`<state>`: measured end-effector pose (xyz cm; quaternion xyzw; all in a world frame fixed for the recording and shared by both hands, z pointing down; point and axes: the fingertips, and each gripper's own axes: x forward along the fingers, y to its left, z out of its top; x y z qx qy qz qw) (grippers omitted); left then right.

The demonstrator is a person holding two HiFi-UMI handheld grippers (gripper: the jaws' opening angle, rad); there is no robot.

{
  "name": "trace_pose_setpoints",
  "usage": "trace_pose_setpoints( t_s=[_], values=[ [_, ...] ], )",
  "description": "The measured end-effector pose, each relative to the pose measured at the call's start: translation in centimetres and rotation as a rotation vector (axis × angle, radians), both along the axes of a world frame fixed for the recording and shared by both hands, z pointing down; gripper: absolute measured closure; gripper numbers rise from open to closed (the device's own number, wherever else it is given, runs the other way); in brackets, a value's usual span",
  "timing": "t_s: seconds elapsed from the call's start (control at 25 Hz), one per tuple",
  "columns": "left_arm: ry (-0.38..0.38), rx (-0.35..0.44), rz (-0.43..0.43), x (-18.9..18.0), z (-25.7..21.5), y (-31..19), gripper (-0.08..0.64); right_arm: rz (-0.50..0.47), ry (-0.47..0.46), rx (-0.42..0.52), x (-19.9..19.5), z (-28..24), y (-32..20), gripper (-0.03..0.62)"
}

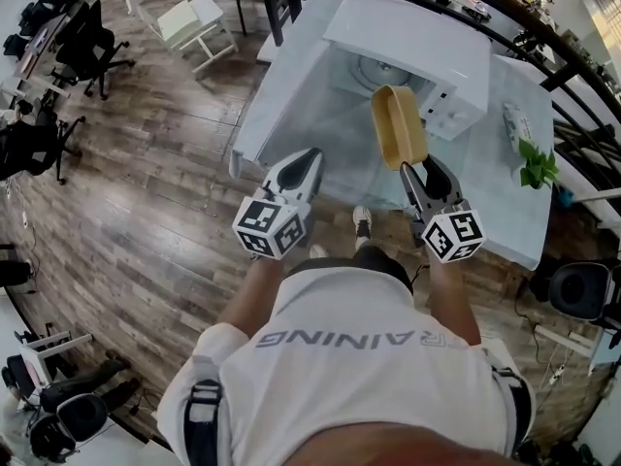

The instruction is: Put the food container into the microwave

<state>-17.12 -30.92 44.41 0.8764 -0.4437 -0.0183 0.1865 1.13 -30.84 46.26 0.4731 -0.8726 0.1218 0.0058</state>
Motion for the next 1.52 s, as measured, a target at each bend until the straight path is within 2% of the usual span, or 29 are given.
trace_pose_setpoints(
  t_s=[0.2,0.36,0.44,0.52,0.72,0.8,1.04,1.52],
  values=[
    [-0.010,0.002,-0.021,0.6,-0.4,-2.4,0.511,-0.023,-0.044,-0.076,0.0,3.2,-2.9,0.379],
    [-0.030,-0.008,-0.019,1.3,-0.4,-3.5,0.511,-0.008,-0.007,-0.109,0.0,5.8,-5.0,0.380],
    [-0.033,-0.018,-0.018,1.8,0.0,-3.9,0.510,-0.003,-0.025,-0.130,0.1,7.1,-6.2,0.380],
    [-0.034,-0.033,-0.016,2.1,0.5,-4.3,0.511,0.010,-0.071,-0.167,0.1,8.3,-7.5,0.379],
    [-0.050,-0.068,0.000,2.3,1.5,-4.6,0.510,0.081,-0.283,-0.292,0.0,10.9,-10.3,0.379],
    [-0.052,-0.072,0.002,2.7,1.7,-5.0,0.511,0.108,-0.325,-0.312,0.6,11.7,-11.6,0.379],
    [-0.050,-0.087,0.003,3.0,2.3,-5.7,0.510,0.189,-0.380,-0.299,1.5,12.6,-15.5,0.379],
    [-0.037,-0.080,-0.017,3.2,2.4,-7.0,0.511,0.263,-0.393,-0.247,1.2,13.7,-22.4,0.380]
  ],
)
